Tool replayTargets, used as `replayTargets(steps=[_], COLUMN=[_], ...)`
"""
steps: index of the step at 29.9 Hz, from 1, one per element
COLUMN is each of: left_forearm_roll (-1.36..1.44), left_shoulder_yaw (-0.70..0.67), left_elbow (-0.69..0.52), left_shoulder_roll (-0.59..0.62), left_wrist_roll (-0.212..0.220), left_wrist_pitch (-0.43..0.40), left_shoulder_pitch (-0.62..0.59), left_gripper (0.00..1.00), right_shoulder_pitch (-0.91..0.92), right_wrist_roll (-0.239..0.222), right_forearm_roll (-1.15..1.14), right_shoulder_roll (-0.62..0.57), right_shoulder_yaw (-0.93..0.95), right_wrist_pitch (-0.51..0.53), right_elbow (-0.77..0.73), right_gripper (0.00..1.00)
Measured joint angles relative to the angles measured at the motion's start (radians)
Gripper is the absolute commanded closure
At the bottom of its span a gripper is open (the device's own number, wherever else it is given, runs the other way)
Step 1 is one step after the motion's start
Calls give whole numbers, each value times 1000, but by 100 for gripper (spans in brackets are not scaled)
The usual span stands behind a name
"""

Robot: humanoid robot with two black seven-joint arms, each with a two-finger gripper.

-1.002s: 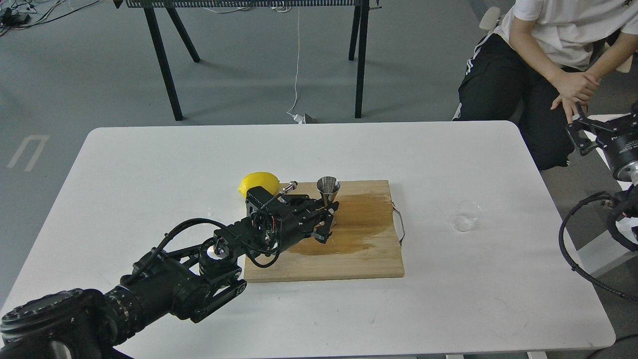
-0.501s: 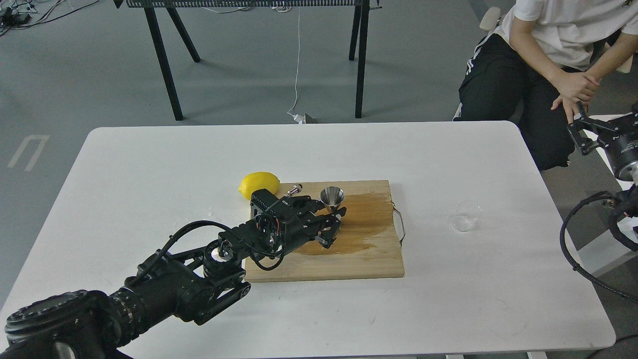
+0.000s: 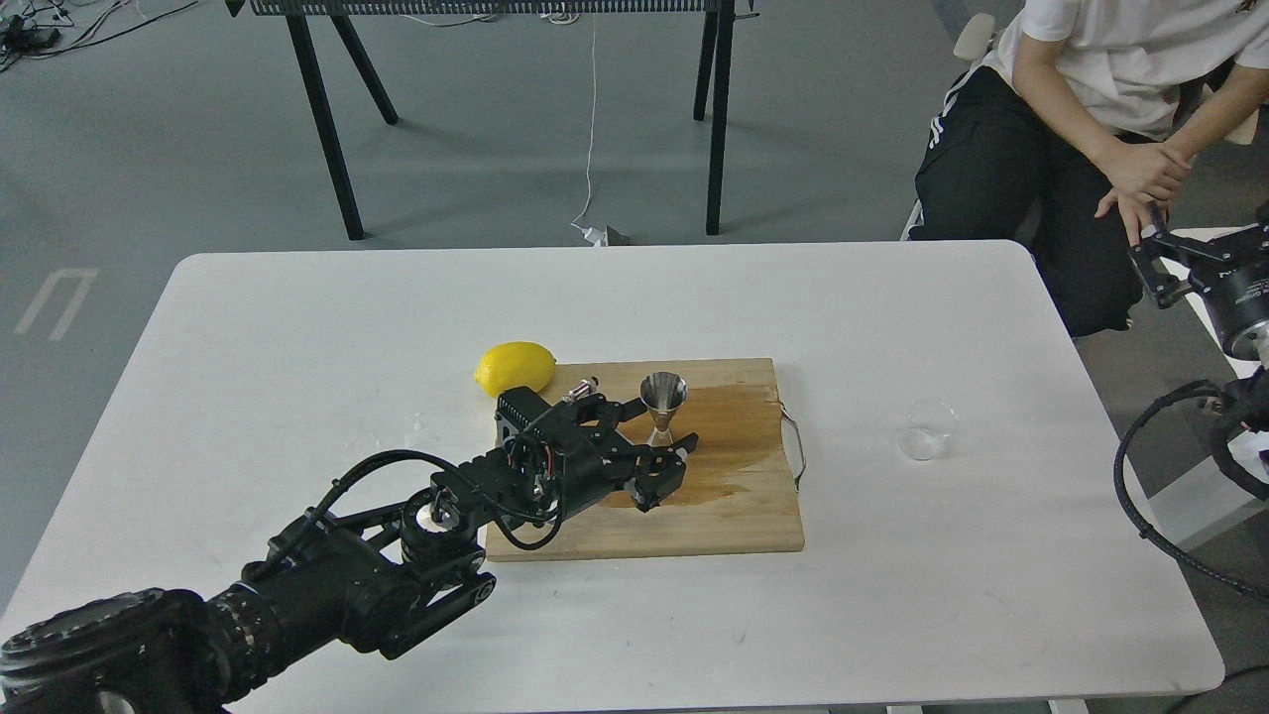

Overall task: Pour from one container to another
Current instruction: 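Lower the jigger upright onto the board center and open the left gripper, then withdraw the left gripper away from the jigger and raise it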

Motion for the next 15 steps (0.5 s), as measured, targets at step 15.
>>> replayTargets(steps=[15], left_forearm_roll=[0], left_shoulder_yaw=[-13], left_elbow=[-243], left_shoulder_roll=[282], left_wrist_roll=[-4], left_wrist_pitch=[1], left_shoulder_pitch=[103], left_gripper=[16], right_shoulder_pitch=[-10], right_wrist_roll=[0], right_forearm_roll=[0], right_shoulder_roll=[-2], right_shoulder_yaw=[5], right_wrist_pitch=[0], right_elbow=[0], right_gripper=[0])
